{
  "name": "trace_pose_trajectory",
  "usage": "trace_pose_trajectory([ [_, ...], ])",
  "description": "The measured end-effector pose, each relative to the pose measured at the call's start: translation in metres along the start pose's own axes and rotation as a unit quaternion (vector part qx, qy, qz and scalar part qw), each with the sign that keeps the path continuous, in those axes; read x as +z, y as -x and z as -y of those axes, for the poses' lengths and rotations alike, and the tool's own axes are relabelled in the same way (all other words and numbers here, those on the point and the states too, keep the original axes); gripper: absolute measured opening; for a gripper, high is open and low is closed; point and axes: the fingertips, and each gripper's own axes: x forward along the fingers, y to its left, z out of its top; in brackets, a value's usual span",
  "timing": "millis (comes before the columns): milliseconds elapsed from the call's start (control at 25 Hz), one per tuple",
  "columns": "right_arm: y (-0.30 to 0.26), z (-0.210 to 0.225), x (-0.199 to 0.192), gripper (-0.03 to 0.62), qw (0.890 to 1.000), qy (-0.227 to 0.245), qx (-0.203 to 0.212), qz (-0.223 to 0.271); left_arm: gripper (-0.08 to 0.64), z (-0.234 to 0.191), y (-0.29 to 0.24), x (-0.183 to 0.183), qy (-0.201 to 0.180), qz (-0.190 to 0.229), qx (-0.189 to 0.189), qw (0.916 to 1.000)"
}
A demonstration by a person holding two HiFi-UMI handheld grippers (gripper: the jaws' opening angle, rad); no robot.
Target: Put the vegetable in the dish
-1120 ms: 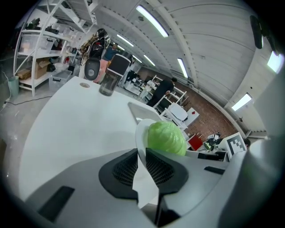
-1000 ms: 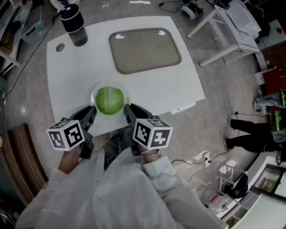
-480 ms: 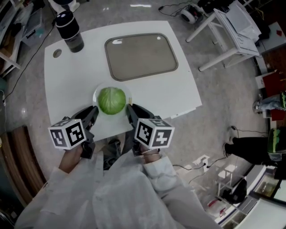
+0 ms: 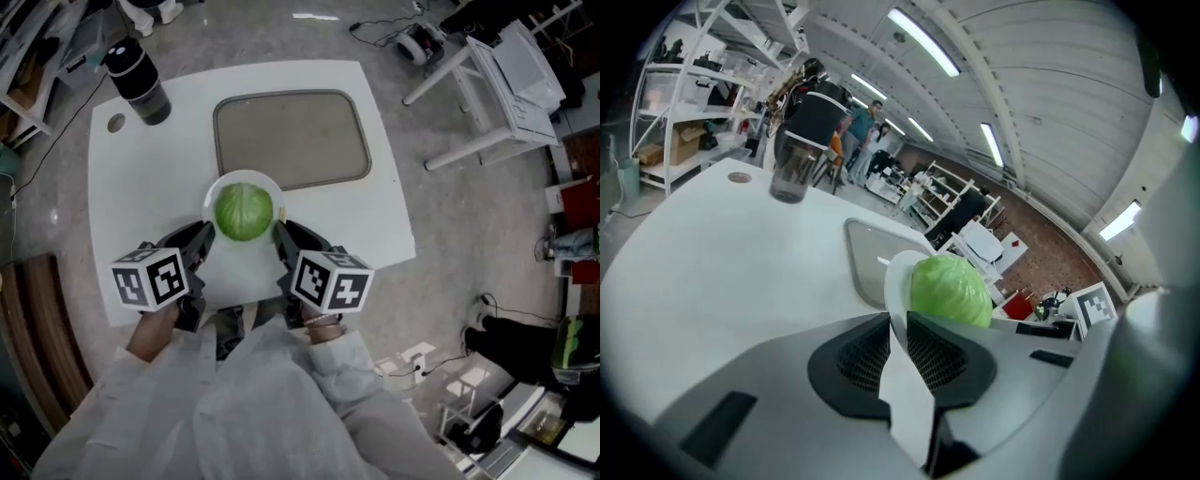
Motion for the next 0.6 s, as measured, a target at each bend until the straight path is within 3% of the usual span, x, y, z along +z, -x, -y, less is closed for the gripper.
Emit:
trace_pose_trajectory([
  [600, -0.037, 0.086, 0.096, 0.063, 1.0, 0.016, 0.02, -0.017, 0.06, 0.036, -0.111, 0.062, 0.0, 0.013, 0.021, 0.9997],
])
